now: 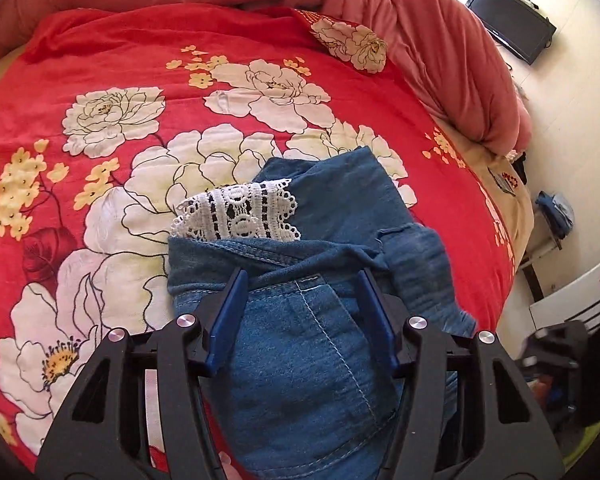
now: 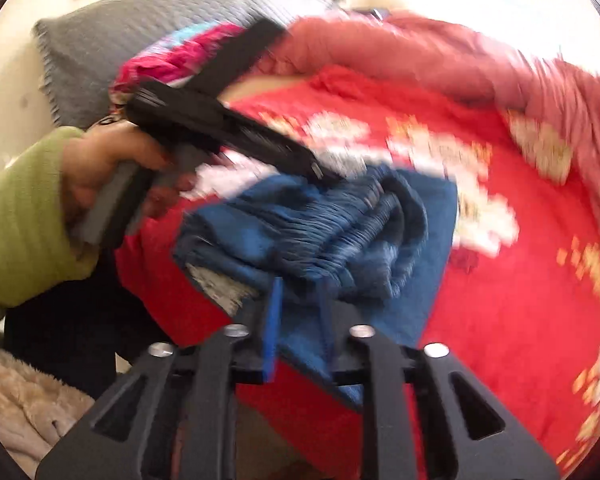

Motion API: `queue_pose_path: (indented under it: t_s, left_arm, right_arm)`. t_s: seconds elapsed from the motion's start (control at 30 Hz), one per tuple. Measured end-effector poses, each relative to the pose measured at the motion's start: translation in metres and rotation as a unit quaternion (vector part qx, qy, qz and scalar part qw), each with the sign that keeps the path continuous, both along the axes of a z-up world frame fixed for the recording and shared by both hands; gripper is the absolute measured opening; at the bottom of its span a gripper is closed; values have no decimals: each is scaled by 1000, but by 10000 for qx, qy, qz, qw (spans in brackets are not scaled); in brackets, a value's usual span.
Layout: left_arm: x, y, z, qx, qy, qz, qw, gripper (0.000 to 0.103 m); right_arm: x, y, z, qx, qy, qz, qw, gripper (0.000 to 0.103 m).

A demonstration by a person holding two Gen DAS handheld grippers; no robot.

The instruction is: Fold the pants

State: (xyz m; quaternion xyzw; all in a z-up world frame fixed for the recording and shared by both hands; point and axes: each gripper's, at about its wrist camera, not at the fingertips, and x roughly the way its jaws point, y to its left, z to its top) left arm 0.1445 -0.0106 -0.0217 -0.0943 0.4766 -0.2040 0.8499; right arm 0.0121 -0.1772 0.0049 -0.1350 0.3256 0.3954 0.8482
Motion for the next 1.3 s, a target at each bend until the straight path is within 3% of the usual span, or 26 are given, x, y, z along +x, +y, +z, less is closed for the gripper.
queue_pose_path:
  t_s: [0.17,0.4,0.43,0.47,0.6,0.8,0.93,1.0,1.07,1.3]
  left_arm:
    - [-2,9,10,90,-145,157,9997,52]
    - [1,9,2,351,-16,167,9992,56]
    - [1,7,1,441,-24,146,9989,56]
    - [1,6,0,487,-22,142,9987,56]
    - [2,5,-3,534,-26,135,9985,58]
    - [2,1,-4,617,-68,160,9979,61]
    - [-2,0,-2,667,-135,184,9975,61]
    - [-3,1,1,647,-173,206,9975,61]
    - [-4,0,4,667,-225,211,9973,61]
    - [-10,2,9,630,-295,232,9973,61]
  right_arm:
    - [-14,28,24,-242,-548,566,9966,31]
    - [-6,81,5,-888,-732,1241,9856,31]
    - [-4,87,1,-917,-691,1342,9843,26]
    - [0,92,-7,-943,-398,1522,9830,8]
    - [-10,88,-14,-947,-77,1745,9801,6]
    - [-8,77,-35,-654,349,1389,9875,7]
    - [-6,68,-31,-310,512,1141,9917,9]
    - [-9,60,-26,-175,543,1042,9929,14]
    - [-13,53,-20,-51,541,997,9935,26]
    - [-24,42,0,366,462,795,9951,32]
